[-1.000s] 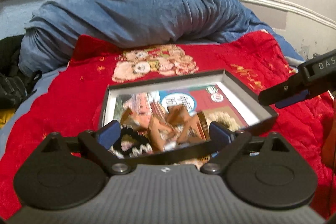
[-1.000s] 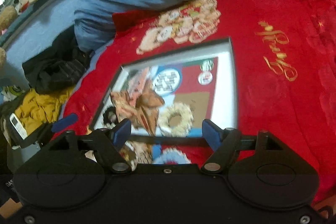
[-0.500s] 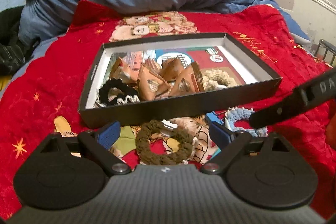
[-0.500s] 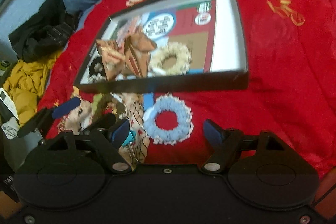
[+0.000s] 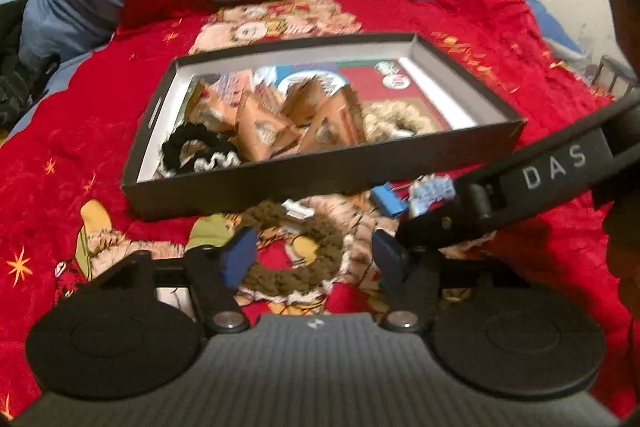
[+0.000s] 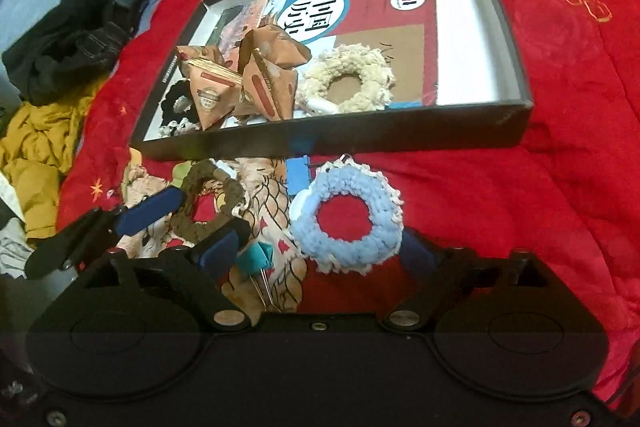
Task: Organize objects
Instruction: 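Withdraw both open tools from the box toward the remaining scrunchies, then close left tool on brown knit scrunchie while right tool closes on light-blue scrunchie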
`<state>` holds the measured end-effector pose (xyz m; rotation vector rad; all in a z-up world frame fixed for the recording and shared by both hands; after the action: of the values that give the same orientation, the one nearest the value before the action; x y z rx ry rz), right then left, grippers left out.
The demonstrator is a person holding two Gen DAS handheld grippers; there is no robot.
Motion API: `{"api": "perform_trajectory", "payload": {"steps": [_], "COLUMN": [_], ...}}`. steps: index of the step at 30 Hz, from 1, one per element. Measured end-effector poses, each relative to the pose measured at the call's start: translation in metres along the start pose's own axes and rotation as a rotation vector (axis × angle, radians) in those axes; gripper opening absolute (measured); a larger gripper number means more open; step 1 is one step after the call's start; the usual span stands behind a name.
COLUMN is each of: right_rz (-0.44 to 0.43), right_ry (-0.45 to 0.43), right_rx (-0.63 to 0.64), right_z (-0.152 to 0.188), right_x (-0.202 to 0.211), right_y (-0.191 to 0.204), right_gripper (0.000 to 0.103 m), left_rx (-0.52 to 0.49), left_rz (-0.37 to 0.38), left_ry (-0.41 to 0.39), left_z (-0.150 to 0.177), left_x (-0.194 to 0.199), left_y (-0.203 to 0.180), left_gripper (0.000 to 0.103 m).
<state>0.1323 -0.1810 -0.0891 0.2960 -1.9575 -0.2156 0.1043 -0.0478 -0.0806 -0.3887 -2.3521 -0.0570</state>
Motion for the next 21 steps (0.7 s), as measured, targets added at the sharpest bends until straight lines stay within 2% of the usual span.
{"api": "perform_trajectory", "payload": {"steps": [3,7,11,14,21], "right_rz": [0.057,0.165,0.247,0.298,0.357], "right_ry": [0.007,0.007,-0.007,-0.011,-0.005], "right_rx": [0.015,0.084,0.085,0.065,0.060], "right_z": [-0.004,-0.005,-0.003,-0.003,-0.005], "right_x": [-0.010,-0.021,-0.025,-0.024,-0.022], "right_y": [0.010,0.023,0.029,0.031,0.031], "right_gripper": [0.096,0.096,0.092,0.087,0.074], "left_rx": [0.006,-0.025,-0.078,-0.048,0.019], "left_rz": [-0.030,-0.043,-0.064,-0.029,0.002], "left_ry": [0.016,0.023,0.008,0.022,0.022], "left_z": [0.002,0.005,0.009,0.009,0.008], "left_x": [-0.004,-0.007,-0.011,-0.015,-0.015], "left_y": [0.007,0.005,-0.001,-0.004,0.000], "left_gripper": [0.064,0.059,0.061,0.034,0.016]}}
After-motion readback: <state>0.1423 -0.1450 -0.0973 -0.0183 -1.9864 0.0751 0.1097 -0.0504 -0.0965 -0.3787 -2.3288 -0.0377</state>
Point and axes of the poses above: each gripper's, at about its wrist camera, not at the fingertips, and x roughly against the way its jaws point, y to its left, z to its underside, the point moved 8 cm from there along -x, roughly the way its jaws point, and after that the axes turned 7 degrees about z, right-handed, at the moved point
